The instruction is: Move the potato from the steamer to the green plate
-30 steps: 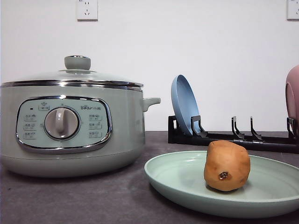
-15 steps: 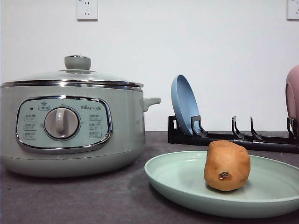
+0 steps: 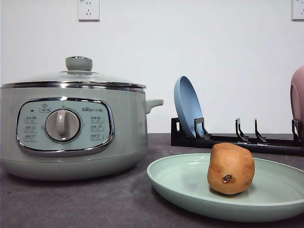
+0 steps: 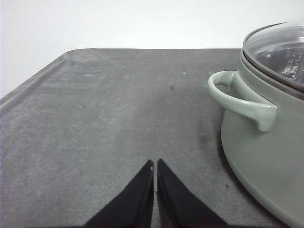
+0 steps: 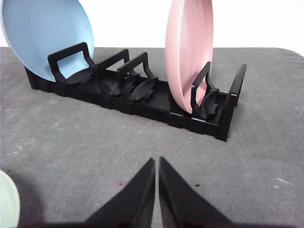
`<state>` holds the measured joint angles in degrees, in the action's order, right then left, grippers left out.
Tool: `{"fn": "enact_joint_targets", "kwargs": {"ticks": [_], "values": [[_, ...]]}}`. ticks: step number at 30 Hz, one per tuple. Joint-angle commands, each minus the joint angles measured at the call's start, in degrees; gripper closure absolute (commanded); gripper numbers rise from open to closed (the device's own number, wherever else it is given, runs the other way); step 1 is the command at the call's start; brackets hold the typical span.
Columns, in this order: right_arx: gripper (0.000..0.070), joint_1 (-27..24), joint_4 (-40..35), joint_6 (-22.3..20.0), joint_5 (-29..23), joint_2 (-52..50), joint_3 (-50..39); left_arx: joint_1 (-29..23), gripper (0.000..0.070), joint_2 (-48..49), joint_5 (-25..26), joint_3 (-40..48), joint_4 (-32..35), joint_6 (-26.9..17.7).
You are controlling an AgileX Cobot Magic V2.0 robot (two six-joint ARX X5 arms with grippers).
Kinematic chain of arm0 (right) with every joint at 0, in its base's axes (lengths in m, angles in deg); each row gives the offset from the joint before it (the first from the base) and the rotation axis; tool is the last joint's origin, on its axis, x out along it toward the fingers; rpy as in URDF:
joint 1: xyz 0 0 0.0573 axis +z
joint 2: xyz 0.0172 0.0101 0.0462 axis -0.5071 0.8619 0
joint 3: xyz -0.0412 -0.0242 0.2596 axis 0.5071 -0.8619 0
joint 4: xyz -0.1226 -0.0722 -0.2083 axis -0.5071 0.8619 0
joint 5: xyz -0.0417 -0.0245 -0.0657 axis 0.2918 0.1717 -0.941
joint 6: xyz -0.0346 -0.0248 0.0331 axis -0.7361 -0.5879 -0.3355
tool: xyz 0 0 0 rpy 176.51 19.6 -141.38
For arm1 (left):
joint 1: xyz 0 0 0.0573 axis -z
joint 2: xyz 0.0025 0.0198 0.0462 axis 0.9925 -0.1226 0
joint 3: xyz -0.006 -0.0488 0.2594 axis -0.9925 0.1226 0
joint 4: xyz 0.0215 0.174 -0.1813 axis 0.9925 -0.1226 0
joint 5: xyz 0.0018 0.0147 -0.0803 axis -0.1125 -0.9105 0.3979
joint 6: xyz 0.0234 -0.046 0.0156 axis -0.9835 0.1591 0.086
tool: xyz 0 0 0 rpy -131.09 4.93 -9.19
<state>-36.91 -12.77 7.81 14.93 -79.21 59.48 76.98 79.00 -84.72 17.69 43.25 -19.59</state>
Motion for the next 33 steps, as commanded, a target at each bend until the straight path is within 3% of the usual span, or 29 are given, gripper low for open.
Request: {"fn": "enact_joint_targets", "kwargs": {"ticks": [1,33], "values": [[0.0700,-0.09,-0.42,0.35,0.00,-0.15,-0.26,-0.02,0.0697,0.07,-0.04,1.18,-0.28,0.13],[0.0700,-0.09,-0.42,0.35,0.00,-0.15,-0.26,-0.02,0.0697,0.07,-0.04,1.18,-0.28,0.13]]}}
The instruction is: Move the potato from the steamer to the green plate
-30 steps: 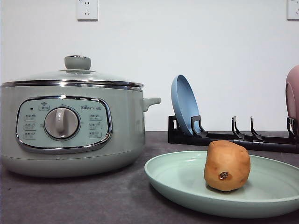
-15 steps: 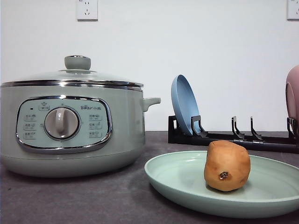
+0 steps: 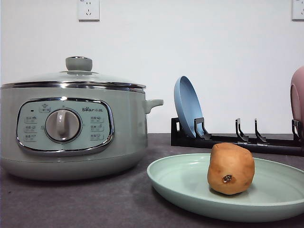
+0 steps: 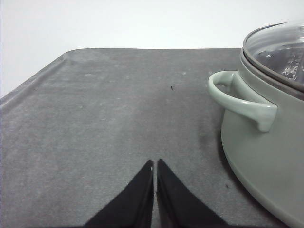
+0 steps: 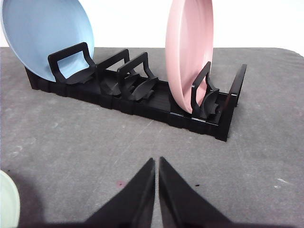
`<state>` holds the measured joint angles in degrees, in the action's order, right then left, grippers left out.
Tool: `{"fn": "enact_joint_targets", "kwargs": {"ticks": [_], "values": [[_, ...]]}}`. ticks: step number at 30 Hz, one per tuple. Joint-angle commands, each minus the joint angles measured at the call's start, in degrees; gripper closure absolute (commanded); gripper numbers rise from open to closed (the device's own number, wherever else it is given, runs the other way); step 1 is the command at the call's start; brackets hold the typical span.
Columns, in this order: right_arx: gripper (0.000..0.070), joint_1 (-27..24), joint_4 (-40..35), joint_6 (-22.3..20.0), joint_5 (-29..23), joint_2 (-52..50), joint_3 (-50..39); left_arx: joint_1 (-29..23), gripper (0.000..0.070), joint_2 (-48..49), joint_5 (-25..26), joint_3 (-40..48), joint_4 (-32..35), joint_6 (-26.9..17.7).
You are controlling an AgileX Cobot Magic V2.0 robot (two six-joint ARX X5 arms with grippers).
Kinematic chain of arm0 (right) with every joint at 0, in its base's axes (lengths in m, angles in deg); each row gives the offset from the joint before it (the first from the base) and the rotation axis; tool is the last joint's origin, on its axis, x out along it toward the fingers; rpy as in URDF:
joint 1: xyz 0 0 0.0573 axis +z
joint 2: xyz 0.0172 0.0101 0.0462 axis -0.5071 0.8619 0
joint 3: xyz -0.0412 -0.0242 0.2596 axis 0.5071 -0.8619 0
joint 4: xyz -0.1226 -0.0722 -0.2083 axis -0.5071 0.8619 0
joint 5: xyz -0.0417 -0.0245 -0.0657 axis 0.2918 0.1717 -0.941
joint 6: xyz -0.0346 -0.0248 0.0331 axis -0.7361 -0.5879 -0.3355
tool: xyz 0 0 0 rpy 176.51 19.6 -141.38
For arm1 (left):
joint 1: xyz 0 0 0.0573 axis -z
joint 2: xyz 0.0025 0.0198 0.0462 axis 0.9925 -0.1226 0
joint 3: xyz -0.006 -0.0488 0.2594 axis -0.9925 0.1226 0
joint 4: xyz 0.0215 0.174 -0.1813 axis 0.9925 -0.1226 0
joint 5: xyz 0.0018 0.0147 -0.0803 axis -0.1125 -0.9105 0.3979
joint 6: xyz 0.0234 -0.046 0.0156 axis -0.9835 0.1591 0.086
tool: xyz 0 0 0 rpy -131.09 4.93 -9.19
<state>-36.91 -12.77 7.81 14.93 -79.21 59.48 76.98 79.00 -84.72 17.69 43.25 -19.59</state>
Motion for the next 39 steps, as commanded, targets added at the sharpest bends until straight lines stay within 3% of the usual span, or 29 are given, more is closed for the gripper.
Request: {"fn": "enact_joint_targets", "kwargs": {"ticks": [1,39], "values": [[0.0700,-0.09,-0.42,0.35,0.00,-0.15,-0.26,-0.02,0.0697,0.07,-0.05,1.18,-0.29,0.13],[0.0700,-0.09,-0.42,0.35,0.00,-0.15,-0.26,-0.02,0.0697,0.07,-0.05,1.16,-0.29,0.13]]}}
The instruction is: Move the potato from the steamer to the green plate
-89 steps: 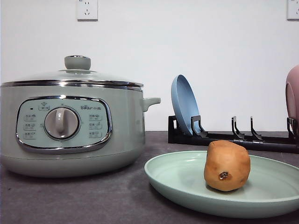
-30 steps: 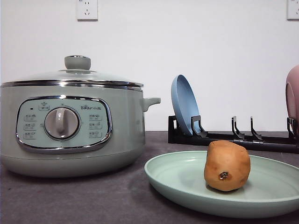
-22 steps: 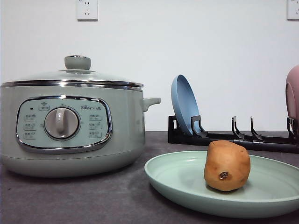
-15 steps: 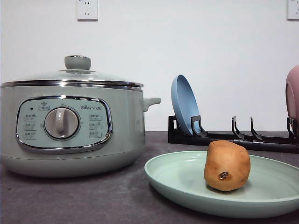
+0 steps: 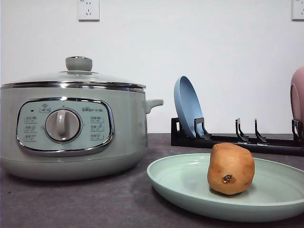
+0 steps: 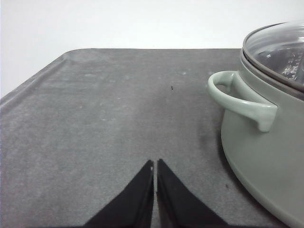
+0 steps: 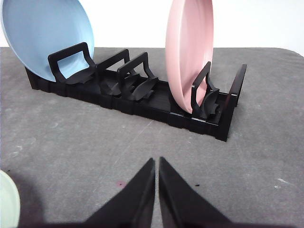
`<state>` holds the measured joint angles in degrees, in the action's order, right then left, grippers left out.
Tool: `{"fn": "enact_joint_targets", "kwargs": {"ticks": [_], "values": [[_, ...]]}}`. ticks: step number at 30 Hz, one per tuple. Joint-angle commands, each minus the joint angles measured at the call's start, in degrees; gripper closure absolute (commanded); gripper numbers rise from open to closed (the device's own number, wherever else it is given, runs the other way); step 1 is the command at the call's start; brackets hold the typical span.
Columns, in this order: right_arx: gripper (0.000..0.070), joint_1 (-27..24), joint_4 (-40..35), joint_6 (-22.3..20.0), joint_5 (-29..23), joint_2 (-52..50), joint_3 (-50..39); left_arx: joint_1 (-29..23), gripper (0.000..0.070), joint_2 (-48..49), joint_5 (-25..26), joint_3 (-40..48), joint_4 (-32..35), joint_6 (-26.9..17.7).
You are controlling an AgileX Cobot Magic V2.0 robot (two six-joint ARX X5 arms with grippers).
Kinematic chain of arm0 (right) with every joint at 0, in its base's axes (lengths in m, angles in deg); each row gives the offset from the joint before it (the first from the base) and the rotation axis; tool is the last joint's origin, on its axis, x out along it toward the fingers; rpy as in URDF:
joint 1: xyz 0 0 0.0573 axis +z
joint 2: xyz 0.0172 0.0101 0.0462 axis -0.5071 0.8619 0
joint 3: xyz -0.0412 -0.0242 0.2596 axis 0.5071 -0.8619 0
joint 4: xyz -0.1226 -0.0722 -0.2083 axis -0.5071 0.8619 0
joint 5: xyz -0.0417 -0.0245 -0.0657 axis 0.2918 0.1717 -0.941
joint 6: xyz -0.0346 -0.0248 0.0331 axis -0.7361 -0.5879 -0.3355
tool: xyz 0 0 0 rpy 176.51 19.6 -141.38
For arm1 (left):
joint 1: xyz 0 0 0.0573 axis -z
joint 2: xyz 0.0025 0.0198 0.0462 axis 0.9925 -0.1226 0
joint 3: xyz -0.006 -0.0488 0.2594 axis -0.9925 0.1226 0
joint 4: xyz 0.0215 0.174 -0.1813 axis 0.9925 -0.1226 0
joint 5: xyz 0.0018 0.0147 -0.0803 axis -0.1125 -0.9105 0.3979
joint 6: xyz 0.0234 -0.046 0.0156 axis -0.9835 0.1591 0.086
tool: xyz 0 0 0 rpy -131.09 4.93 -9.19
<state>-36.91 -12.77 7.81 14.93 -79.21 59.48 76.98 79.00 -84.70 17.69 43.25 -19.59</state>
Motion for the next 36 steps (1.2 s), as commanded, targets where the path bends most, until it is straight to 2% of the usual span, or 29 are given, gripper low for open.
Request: {"fn": "enact_joint_targets", "kwargs": {"ticks": [1,36], "values": [[0.0700,-0.09,-0.41,0.35,0.00,-0.15,-0.26,-0.02,0.0697,0.07,-0.07,1.18,-0.28,0.13],[0.0700,-0.09,-0.41,0.35,0.00,-0.15,-0.26,-0.02,0.0697,0.07,-0.07,1.18,-0.28,0.13]]}}
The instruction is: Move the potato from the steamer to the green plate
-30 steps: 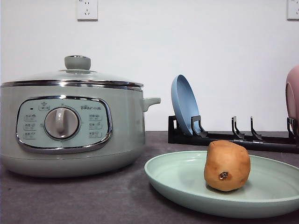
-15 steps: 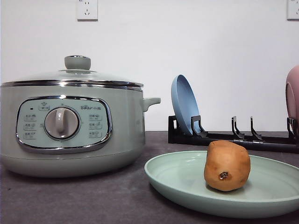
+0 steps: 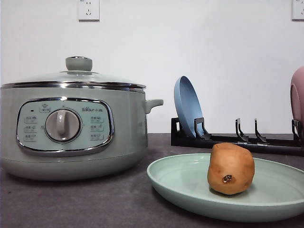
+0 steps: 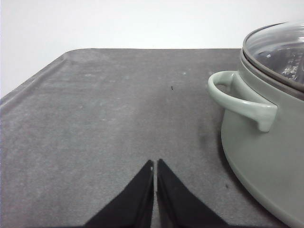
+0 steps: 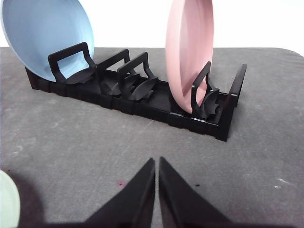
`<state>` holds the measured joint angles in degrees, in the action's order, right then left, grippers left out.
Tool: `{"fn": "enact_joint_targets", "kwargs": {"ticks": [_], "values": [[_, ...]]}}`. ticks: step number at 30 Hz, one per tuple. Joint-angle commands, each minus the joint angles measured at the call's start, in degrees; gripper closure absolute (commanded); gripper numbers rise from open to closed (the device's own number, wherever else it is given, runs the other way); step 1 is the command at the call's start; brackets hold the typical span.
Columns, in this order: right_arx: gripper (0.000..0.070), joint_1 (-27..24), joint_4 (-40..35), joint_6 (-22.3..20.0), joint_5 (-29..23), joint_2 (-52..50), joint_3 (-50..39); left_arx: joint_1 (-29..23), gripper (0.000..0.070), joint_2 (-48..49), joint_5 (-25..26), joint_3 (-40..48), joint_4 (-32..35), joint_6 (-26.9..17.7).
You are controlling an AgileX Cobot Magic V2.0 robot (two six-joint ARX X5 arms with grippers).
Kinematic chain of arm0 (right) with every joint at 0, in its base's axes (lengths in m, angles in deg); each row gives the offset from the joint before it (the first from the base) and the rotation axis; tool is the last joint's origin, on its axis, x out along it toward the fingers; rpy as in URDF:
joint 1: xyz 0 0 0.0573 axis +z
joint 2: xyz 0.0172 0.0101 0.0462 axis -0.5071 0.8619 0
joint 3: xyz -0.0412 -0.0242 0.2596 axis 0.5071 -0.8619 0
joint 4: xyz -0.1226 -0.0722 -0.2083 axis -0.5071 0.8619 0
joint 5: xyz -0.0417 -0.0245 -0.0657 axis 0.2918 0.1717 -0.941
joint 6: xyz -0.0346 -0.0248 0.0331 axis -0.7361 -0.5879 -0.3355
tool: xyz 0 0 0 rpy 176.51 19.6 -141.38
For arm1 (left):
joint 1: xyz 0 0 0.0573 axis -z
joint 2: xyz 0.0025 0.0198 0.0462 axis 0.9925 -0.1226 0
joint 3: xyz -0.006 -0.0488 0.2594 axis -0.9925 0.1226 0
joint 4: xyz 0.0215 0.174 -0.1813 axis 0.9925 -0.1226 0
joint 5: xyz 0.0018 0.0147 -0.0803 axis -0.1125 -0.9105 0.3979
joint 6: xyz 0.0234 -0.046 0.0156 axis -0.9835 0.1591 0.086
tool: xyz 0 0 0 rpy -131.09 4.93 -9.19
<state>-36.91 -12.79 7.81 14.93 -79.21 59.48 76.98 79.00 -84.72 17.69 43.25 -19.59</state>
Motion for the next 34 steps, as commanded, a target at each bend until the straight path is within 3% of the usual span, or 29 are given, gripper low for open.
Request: {"fn": "enact_joint_targets", "kwargs": {"ticks": [1,34], "values": [[0.0700,-0.09,-0.39,0.35,0.00,-0.15,-0.26,-0.02,0.0697,0.07,-0.04,1.18,-0.28,0.13],[0.0700,-0.09,-0.39,0.35,0.00,-0.15,-0.26,-0.02,0.0697,0.07,-0.04,1.18,-0.28,0.13]]}}
